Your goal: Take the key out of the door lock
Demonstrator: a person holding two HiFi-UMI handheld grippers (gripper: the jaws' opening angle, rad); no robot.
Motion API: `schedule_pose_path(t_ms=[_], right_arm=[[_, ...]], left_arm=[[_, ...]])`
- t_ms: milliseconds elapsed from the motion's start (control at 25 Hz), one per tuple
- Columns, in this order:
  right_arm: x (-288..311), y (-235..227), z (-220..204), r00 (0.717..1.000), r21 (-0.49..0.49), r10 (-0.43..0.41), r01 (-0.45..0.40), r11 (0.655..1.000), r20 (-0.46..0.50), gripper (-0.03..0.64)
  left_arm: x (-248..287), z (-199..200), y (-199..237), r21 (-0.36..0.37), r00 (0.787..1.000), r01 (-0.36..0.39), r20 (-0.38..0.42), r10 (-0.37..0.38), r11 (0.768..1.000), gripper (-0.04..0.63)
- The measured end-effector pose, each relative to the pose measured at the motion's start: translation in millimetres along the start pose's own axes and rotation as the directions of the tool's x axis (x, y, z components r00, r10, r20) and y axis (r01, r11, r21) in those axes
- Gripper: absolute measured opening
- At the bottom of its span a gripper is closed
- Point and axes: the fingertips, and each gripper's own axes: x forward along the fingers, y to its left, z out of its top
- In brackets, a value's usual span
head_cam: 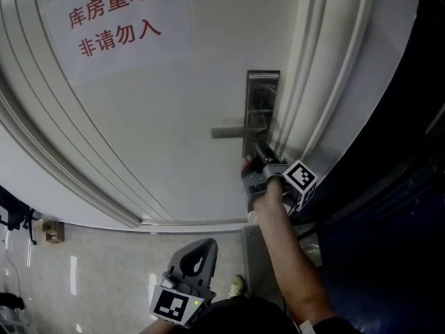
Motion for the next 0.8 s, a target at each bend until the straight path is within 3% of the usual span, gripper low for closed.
schedule_pose_path(t_ms=[800], right_arm=[[-44,2,-9,1.0,-0.016,-0.003,0.003,1.0,-0.016,0.02]], left_arm=[[-17,1,-14,0.007,0.999,0.036,0.006,-0.036,0.999,0.005]])
